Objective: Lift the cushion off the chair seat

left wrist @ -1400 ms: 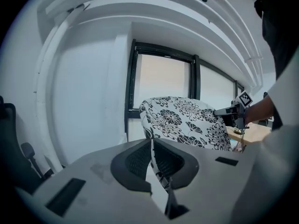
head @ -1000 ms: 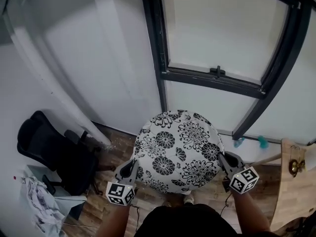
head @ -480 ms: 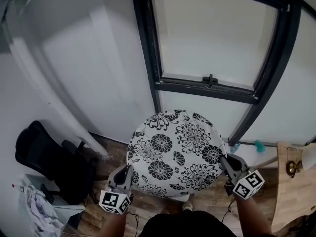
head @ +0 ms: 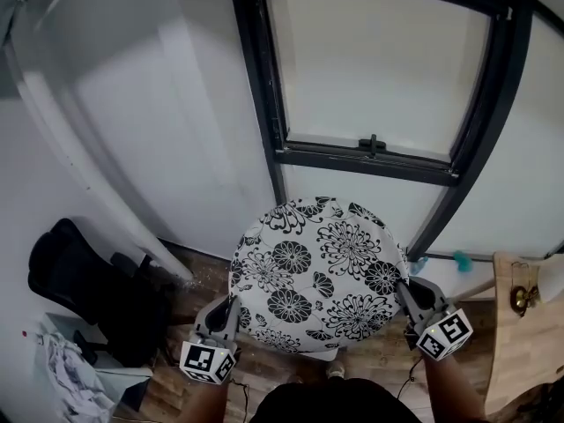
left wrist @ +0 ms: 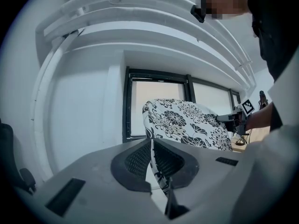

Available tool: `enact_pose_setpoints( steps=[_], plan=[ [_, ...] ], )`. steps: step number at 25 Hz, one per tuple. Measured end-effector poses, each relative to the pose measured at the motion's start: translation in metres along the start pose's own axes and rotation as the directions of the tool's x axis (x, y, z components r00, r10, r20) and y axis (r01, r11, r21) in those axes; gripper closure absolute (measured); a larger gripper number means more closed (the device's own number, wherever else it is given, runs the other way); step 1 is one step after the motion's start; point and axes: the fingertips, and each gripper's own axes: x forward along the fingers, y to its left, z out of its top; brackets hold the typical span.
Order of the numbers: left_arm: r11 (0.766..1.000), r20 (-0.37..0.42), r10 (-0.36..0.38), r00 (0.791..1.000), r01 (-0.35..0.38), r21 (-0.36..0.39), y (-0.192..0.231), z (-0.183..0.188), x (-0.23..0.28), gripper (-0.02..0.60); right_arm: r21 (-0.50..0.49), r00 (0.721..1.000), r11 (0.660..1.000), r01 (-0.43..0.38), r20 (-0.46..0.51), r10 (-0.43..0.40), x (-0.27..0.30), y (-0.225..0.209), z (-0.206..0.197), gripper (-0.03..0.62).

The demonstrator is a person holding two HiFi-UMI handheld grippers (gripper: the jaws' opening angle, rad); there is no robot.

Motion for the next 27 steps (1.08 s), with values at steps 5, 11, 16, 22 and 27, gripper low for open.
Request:
enact_pose_setpoints(
  steps=[5, 11, 16, 22, 27],
  plan=[
    [1.0, 0.0, 0.004, 1.0, -0.004, 0.001, 0.004, -0.008, 0.003, 0.566, -0.002, 1.0, 1.0, 0.008, 0.003, -0.008, 0.007, -0.002, -0.008, 0.562],
    [1.0, 0.037, -0.027, 0.999, 0.026, 0.009, 0.01, -0.021, 0.011, 0.566, -0.02, 0.999, 0.999, 0.037, 0.03, -0.037, 0.007, 0.001, -0.015, 0.562],
    [1.0, 0.032, -0.024, 0.999, 0.024, 0.018, 0.011, -0.024, 0.015, 0.566, -0.035, 0.998, 0.998, 0.043, 0.038, -0.041, 0.012, -0.003, -0.021, 0.562],
    [1.0, 0.011, -0.016, 1.0, 0.015, 0.024, 0.004, -0.001, 0.002, 0.565, -0.029, 0.999, 0.999, 0.034, 0.027, -0.033, 0.001, 0.002, -0.003, 0.562],
    [1.0, 0.021, -0.017, 1.0, 0.017, 0.023, 0.006, -0.004, -0.001, 0.566, -0.03, 0.999, 0.999, 0.032, 0.029, -0.031, 0.001, 0.006, -0.008, 0.562]
  ],
)
